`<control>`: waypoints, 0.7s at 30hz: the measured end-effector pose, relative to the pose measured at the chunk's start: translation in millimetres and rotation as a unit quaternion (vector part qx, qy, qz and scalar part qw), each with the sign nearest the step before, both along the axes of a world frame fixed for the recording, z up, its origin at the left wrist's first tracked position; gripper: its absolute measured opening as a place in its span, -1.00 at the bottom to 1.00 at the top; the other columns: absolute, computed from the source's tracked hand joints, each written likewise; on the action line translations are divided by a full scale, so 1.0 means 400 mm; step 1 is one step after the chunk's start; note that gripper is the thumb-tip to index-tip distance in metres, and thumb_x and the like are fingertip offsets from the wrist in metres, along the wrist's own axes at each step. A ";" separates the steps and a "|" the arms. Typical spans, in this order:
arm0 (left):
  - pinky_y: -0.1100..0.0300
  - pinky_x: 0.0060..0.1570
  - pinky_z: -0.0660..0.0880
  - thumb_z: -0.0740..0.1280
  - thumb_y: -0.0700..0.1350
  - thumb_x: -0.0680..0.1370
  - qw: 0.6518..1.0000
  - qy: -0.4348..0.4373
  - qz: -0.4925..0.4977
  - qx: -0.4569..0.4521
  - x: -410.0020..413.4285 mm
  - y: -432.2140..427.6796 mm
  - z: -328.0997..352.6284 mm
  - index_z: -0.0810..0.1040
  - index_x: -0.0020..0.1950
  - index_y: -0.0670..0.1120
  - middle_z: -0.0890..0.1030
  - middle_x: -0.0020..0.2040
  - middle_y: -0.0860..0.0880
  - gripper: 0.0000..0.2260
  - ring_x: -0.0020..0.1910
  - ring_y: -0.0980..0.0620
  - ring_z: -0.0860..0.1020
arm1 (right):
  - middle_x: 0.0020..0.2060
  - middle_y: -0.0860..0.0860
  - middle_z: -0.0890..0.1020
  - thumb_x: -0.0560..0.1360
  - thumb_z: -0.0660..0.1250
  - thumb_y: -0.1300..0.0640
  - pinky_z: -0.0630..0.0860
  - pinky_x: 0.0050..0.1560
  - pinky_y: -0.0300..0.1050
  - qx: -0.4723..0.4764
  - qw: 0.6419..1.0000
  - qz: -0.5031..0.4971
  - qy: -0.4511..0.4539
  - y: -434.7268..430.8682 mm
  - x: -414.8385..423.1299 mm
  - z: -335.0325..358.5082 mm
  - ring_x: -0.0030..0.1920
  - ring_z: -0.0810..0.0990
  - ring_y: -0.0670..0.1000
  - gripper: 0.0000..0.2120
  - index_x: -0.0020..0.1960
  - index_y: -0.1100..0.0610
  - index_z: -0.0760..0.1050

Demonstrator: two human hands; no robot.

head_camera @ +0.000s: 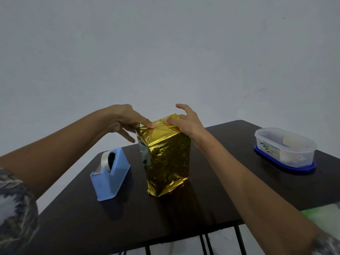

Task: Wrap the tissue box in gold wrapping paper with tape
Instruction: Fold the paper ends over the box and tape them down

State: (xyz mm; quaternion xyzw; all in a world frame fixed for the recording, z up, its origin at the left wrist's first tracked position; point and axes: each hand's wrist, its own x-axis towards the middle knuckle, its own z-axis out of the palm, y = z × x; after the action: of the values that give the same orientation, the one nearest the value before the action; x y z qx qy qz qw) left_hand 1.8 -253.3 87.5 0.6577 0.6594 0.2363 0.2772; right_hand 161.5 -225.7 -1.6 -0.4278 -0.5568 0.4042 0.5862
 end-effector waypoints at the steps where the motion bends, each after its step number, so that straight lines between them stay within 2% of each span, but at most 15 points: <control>1: -0.10 -0.22 0.61 0.50 -0.18 0.39 1.000 -0.016 -0.002 -0.009 -0.007 -0.002 0.000 0.46 -0.28 -0.22 0.43 -0.28 -0.11 -0.77 -0.20 -0.05 0.51 | 0.34 0.12 0.41 0.39 0.47 0.07 0.43 0.29 0.06 0.001 1.000 -0.006 -0.006 0.001 -0.007 0.001 0.29 0.43 0.11 -0.33 0.41 -0.05 0.26; 4: -0.14 -0.29 0.59 0.39 -0.31 0.47 0.995 -0.100 -0.007 -0.027 -0.033 -0.001 0.001 0.48 -0.24 -0.24 0.45 -0.24 -0.15 -0.87 -0.17 -0.10 0.53 | 0.31 0.10 0.41 0.37 0.48 0.07 0.43 0.27 0.09 -0.004 0.999 -0.033 0.008 0.009 -0.022 0.003 0.27 0.44 0.11 -0.34 0.39 -0.05 0.28; 6: -0.16 -0.28 0.60 0.35 -0.26 0.52 0.984 -0.178 -0.009 -0.022 -0.040 -0.007 -0.010 0.49 -0.15 -0.21 0.47 -0.20 -0.13 -0.93 -0.17 -0.08 0.55 | 0.30 0.08 0.42 0.38 0.48 0.05 0.44 0.26 0.10 -0.011 0.999 -0.045 0.009 0.016 -0.027 0.001 0.25 0.45 0.12 -0.37 0.37 -0.05 0.30; 8: -0.04 -0.33 0.62 0.38 -0.08 0.51 0.987 -0.159 0.000 0.013 -0.032 -0.013 -0.033 0.50 -0.08 -0.14 0.51 -0.12 -0.10 -0.86 -0.14 -0.04 0.55 | 0.28 0.06 0.44 0.39 0.46 0.02 0.44 0.27 0.09 -0.019 0.999 -0.049 -0.001 0.018 -0.034 0.001 0.24 0.46 0.11 -0.42 0.35 -0.03 0.34; 10: 0.10 -0.39 0.54 0.40 0.03 0.49 0.993 -0.112 0.009 0.046 -0.012 -0.018 -0.066 0.50 -0.09 -0.13 0.53 -0.12 -0.07 -0.76 -0.17 0.01 0.52 | 0.27 0.04 0.46 0.40 0.42 -0.04 0.43 0.27 0.09 -0.034 0.999 -0.029 0.004 0.018 -0.043 0.007 0.22 0.48 0.09 -0.45 0.35 0.02 0.36; 12: 0.16 -0.42 0.48 0.42 0.03 0.47 0.989 -0.134 0.017 0.056 0.003 -0.007 -0.092 0.50 0.03 -0.17 0.53 -0.08 -0.08 -0.69 -0.19 0.03 0.50 | 0.28 -0.02 0.44 0.35 0.40 -0.21 0.40 0.31 0.10 -0.067 0.997 0.021 0.038 0.007 -0.041 0.021 0.26 0.46 0.08 -0.30 0.39 0.07 0.34; 14: 0.15 -0.42 0.47 0.46 0.01 0.44 0.980 -0.186 0.032 0.064 0.004 0.000 -0.100 0.45 0.18 -0.17 0.51 0.05 -0.10 -0.58 -0.13 0.03 0.49 | 0.28 0.03 0.48 0.22 0.45 -0.31 0.43 0.29 0.12 -0.083 0.995 0.047 0.027 0.004 -0.033 0.036 0.25 0.49 0.09 -0.12 0.39 0.13 0.35; 16: 0.16 -0.41 0.48 0.47 -0.03 0.43 0.973 -0.218 0.036 0.071 0.003 0.009 -0.104 0.44 0.17 -0.15 0.51 0.04 -0.10 -0.60 -0.15 0.04 0.49 | 0.19 0.09 0.54 0.23 0.52 -0.19 0.50 0.21 0.10 -0.074 0.997 0.020 -0.008 0.008 -0.030 0.041 0.16 0.55 0.11 -0.22 0.30 0.19 0.40; 18: 0.14 -0.35 0.51 0.45 -0.07 0.46 0.965 -0.247 0.039 0.073 0.007 0.013 -0.110 0.45 0.13 -0.15 0.52 -0.06 -0.07 -0.67 -0.18 0.04 0.50 | 0.16 0.09 0.53 0.25 0.57 -0.03 0.52 0.17 0.10 -0.072 0.997 -0.020 0.000 0.021 -0.031 0.037 0.14 0.55 0.11 -0.37 0.22 0.13 0.43; 21: 0.07 -0.06 0.55 0.35 -0.16 0.55 0.950 -0.291 0.059 0.091 0.013 0.023 -0.122 0.52 0.12 -0.24 0.55 -0.13 -0.09 -0.79 -0.17 0.00 0.54 | 0.13 0.05 0.55 0.30 0.54 0.05 0.52 0.18 0.06 -0.055 0.996 -0.059 0.028 0.028 -0.044 0.025 0.14 0.53 0.08 -0.57 0.13 0.05 0.52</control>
State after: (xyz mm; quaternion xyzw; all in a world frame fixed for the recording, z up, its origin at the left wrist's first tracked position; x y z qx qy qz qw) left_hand 7.2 -243.9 38.6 0.5427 0.5633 0.4927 0.3814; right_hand 143.9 -214.3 8.4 -0.4801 -0.4905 0.4110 0.5999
